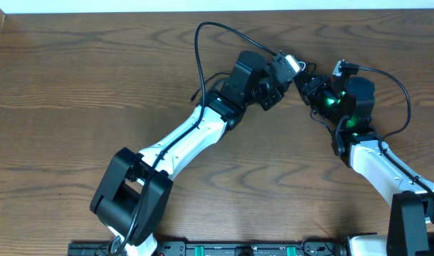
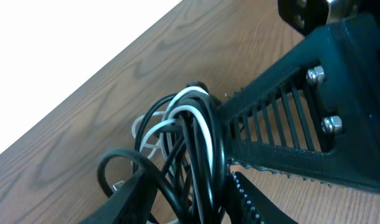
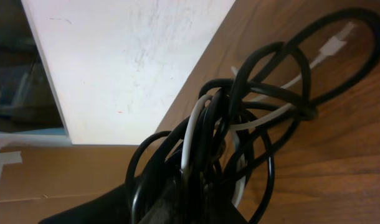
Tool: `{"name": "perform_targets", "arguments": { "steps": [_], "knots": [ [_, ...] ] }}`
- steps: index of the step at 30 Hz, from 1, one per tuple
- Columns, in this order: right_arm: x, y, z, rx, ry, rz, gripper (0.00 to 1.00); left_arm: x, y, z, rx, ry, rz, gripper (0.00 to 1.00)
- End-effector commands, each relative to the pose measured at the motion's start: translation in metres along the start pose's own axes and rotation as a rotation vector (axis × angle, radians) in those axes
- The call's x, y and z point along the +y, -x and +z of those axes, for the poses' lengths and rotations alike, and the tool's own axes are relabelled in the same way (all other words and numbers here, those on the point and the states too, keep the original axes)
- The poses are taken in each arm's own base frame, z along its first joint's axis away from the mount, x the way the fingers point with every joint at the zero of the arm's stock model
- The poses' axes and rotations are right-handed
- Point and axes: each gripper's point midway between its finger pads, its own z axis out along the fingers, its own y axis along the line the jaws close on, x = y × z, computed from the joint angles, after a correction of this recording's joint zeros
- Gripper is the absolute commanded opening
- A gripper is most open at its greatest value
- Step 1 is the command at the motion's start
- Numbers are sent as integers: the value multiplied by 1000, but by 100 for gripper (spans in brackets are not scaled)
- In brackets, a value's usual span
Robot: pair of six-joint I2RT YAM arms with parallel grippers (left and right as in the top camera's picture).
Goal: Untangle cables
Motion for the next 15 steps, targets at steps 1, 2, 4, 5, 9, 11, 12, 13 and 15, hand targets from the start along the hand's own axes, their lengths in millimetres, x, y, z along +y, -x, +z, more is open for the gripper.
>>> {"name": "perform_targets", "arguments": {
  "steps": [1,2,4,5,9,11,12,13,15],
  "knots": [
    [-4,2,-1,-13,-10,-21,1,8,20,-9,-52,4,-12,37],
    [-3,1,-1,-11,-9,-21,1,9,20,-9,-52,4,-12,33],
    [-1,1,-1,-6,4,-25,1,8,20,-9,-51,4,-12,33],
    [0,0,-1,-3,8,-27,1,8,19,-9,-48,3,-13,33],
    [2,0,-1,1,17,-30,1,7,15,-9,-31,-1,-18,26],
    [4,-2,-1,12,24,-31,1,9,14,-9,-27,2,-21,8],
    [5,-3,-1,18,32,-34,1,10,14,-9,-27,4,-21,8],
    [6,-4,-1,23,36,-35,1,12,13,-10,-27,7,-22,7],
    [9,-4,-1,24,46,-39,1,18,12,-11,-23,27,-26,7]
  ]
}}
